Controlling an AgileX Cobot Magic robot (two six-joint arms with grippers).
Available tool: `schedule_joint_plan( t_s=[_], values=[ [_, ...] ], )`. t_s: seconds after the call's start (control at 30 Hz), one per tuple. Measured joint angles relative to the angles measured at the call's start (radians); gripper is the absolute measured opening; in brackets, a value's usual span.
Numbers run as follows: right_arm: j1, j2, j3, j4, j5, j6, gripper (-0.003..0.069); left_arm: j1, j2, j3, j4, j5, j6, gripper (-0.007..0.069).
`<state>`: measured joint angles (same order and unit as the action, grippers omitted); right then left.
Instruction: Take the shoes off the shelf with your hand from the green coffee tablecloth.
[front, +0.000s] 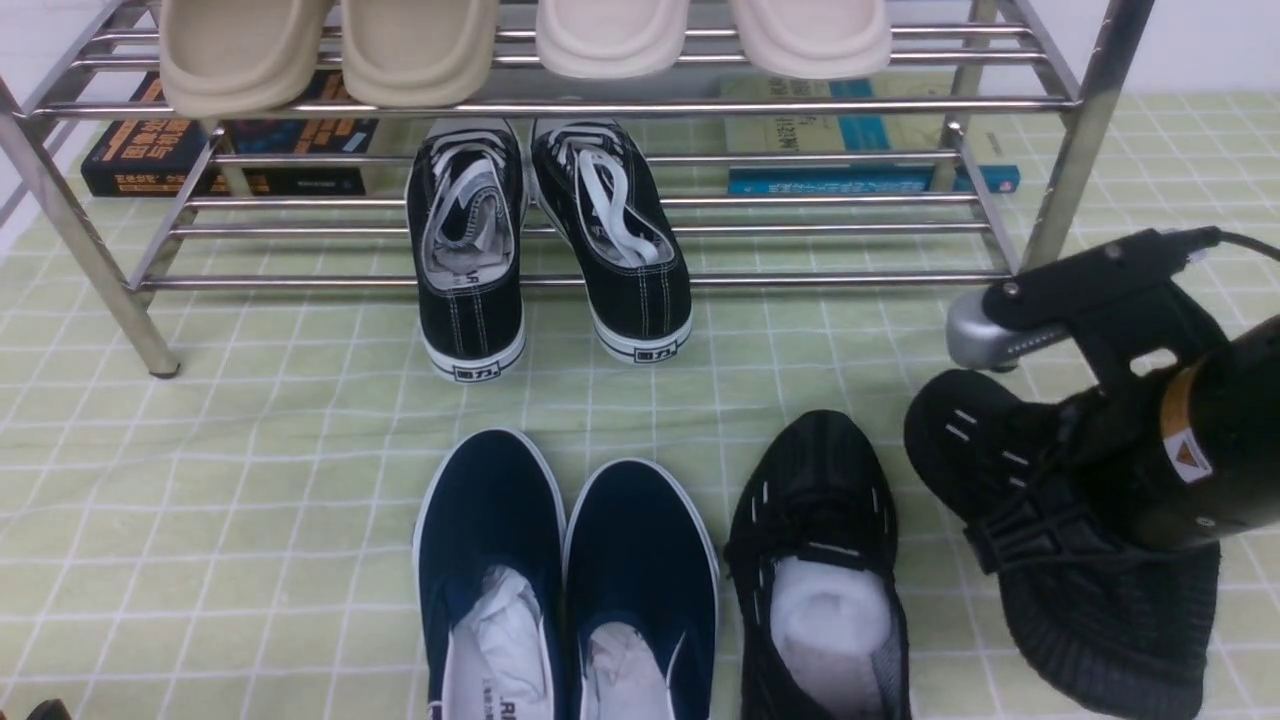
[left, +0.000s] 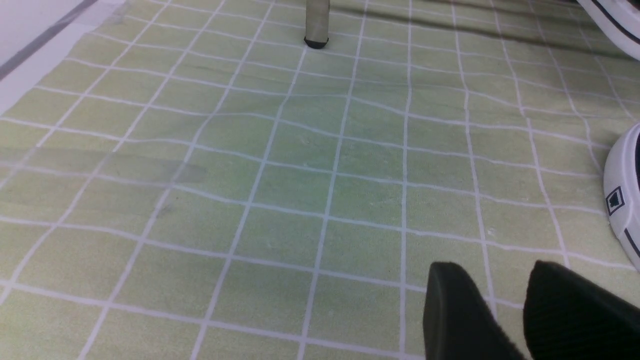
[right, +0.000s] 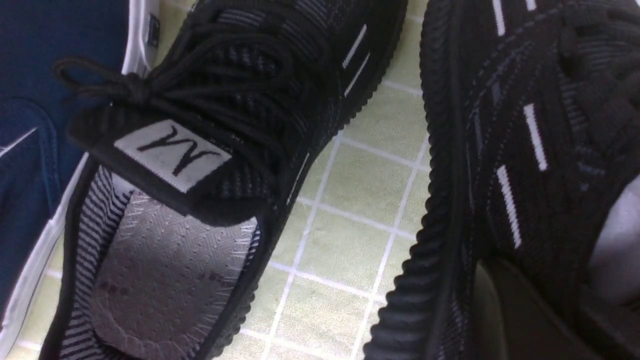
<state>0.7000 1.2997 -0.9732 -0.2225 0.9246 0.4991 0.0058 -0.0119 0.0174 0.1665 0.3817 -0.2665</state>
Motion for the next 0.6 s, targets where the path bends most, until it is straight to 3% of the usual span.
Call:
schedule_joint_plan(
  t_s=[0.33, 0.6],
  values=[
    [0.0, 0.099, 0.0, 0.024, -0.001, 0.001, 0.0024, 0.0, 0.0, 0.0, 0.0, 0.0, 0.0, 0.0242],
    [0.0, 0.169, -0.002, 0.129, -0.018, 0.001, 0.0036, 0.0, 0.0, 0.0, 0.0, 0.0, 0.0, 0.0242]
  ],
)
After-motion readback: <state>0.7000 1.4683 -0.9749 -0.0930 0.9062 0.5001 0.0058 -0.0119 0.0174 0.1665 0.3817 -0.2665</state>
